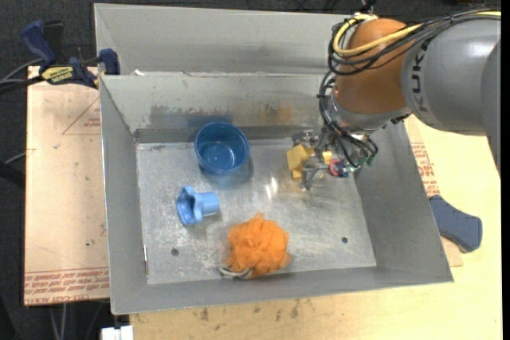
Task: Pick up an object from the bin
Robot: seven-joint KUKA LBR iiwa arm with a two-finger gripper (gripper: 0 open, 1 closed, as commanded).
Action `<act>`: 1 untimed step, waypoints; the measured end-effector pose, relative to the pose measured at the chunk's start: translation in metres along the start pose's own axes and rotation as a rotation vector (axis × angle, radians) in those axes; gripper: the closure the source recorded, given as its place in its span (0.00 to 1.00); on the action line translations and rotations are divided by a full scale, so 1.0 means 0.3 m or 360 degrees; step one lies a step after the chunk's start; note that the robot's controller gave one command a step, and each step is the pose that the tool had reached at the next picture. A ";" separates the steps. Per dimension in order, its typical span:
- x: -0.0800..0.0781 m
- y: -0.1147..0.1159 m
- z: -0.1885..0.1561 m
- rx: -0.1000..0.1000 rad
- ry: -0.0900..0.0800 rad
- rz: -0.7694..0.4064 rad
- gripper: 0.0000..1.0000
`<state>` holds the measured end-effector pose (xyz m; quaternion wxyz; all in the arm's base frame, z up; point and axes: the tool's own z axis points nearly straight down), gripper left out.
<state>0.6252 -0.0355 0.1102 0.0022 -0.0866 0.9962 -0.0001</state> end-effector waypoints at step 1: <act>-0.033 -0.044 -0.610 0.0000 -0.0003 0.0161 1.00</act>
Offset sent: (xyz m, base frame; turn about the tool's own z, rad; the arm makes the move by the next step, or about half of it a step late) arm 0.0000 0.0000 0.0000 0.0000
